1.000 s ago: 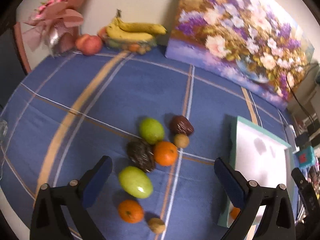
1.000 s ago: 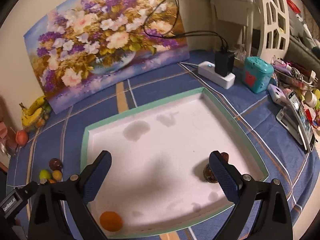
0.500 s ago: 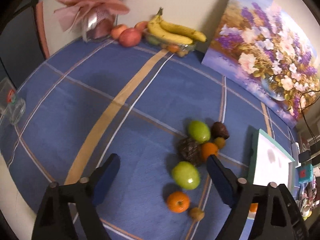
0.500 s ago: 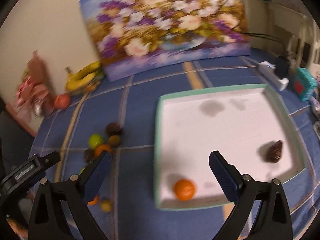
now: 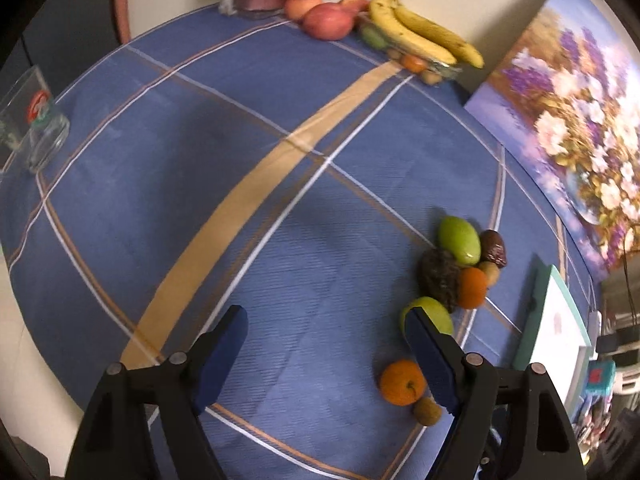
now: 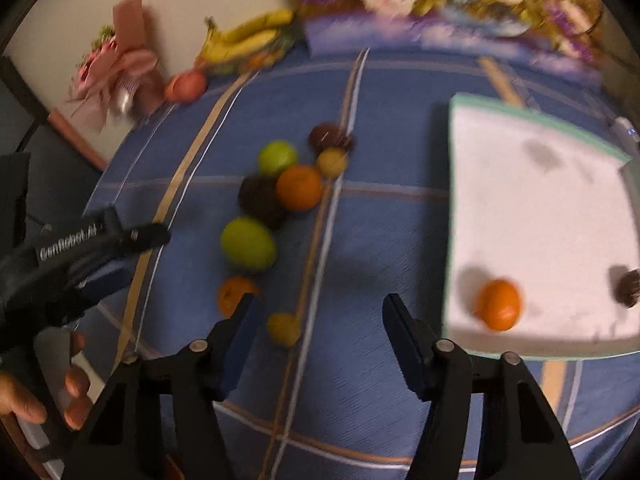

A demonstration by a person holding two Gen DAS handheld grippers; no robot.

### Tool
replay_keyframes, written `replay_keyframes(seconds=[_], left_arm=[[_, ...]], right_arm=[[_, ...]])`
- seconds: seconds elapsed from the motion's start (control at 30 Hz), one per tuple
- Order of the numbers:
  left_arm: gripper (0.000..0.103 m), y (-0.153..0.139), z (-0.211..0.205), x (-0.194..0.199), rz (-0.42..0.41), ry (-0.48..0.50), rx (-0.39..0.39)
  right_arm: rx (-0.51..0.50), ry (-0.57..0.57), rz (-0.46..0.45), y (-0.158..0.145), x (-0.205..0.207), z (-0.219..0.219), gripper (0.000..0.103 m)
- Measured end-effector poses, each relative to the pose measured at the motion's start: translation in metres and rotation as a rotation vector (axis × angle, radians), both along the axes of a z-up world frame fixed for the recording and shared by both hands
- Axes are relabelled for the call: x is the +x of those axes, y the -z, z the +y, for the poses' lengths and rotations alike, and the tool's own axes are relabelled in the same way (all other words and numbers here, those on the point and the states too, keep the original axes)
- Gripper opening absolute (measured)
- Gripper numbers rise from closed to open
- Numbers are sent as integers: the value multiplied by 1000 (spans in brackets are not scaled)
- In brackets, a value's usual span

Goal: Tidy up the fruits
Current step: 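Grasp a second orange with the left tool while the right tool grasps a small brown kiwi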

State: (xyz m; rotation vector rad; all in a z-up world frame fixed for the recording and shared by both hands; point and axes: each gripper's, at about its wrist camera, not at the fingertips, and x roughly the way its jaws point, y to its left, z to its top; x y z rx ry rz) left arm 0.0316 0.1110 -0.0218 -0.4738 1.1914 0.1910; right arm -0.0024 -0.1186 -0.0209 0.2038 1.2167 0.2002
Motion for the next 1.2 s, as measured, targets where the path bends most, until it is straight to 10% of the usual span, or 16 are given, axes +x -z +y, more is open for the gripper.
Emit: replay_keyframes(seconds=[0.83, 1.2], left_arm=[[83, 6, 2, 7, 22, 11, -13], [69, 14, -31, 11, 57, 150, -98]], right_arm=[[-46, -118, 102, 28, 14, 38, 22], [-88, 114, 28, 2, 9, -10, 22]])
